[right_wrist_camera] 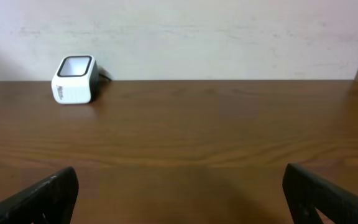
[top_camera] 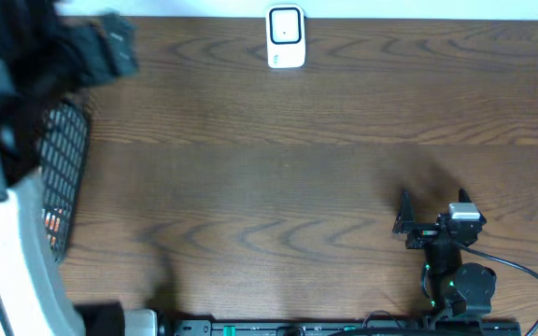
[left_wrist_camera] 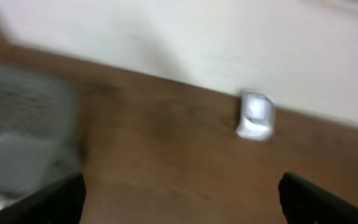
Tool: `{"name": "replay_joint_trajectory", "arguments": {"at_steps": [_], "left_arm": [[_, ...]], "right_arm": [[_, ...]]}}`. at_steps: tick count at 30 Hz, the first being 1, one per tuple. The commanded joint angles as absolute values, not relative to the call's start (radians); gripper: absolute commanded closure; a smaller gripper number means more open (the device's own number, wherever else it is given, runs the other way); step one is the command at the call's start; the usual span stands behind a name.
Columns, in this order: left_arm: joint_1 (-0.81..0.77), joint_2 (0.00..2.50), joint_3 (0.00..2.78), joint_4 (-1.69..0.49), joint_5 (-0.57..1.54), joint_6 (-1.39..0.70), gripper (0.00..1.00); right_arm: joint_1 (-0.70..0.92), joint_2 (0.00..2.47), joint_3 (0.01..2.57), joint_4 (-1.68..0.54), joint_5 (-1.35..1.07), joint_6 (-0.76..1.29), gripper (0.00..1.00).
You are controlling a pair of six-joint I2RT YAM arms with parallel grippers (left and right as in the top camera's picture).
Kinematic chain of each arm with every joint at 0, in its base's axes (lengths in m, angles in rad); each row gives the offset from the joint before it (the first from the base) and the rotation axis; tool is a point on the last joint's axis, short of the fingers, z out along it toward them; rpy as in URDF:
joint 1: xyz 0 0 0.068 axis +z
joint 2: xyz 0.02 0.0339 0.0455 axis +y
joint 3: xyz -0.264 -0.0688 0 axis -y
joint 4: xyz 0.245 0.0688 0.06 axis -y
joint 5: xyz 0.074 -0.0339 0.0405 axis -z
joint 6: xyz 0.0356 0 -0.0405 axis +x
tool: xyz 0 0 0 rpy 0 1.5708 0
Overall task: Scan the item barcode
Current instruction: 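Reach the left gripper into the grey basket toward the packages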
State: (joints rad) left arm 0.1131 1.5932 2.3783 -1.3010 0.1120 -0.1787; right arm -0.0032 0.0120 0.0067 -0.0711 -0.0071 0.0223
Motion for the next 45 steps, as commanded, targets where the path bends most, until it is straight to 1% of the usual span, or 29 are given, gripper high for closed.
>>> {"name": "replay_joint_trajectory", "arguments": {"at_steps": [1,5,8,13,16,18,24,30,36,40,45], "left_arm": [[0.265,1.673,2.499,-1.328,0.049,-0.367,0.02],[0.448,1.699,2.502,-1.289,0.047,-0.448,0.02],[0.556,1.712,2.496,-1.301,0.024,-0.447,0.02],[0.667,1.714,2.387,-1.367,-0.138,-0.447,0.02],[0.706,1.716,2.263,-1.346,-0.159,-0.447,0.02],[0.716,1.719,2.179,-1.322,-0.173,-0.443,0.02],[0.714,1.724,1.91,-1.216,-0.327,-0.411,0.02],[0.714,1.731,1.739,-1.084,-0.36,-0.387,0.03],[0.714,1.772,1.717,-1.001,-0.315,-0.385,0.02],[0.712,1.812,1.716,-0.934,-0.218,-0.34,0.02],[0.693,1.878,1.716,-0.876,-0.21,-0.341,0.02]], "right_arm": [[0.004,0.007,0.005,-0.077,-0.006,0.029,0.01],[0.004,0.007,0.005,-0.076,-0.006,0.029,0.01],[0.004,0.007,0.005,-0.076,-0.006,0.029,0.01],[0.004,0.007,0.005,-0.076,-0.006,0.029,0.01],[0.004,0.007,0.005,-0.077,-0.006,0.029,0.01],[0.004,0.007,0.005,-0.076,-0.006,0.029,0.01],[0.004,0.007,0.005,-0.076,-0.006,0.029,0.01],[0.004,0.007,0.005,-0.077,-0.006,0.029,0.01],[0.004,0.007,0.005,-0.076,-0.006,0.029,0.01],[0.004,0.007,0.005,-0.077,-0.006,0.029,0.01],[0.004,0.007,0.005,-0.076,-0.006,0.029,0.01]]}}
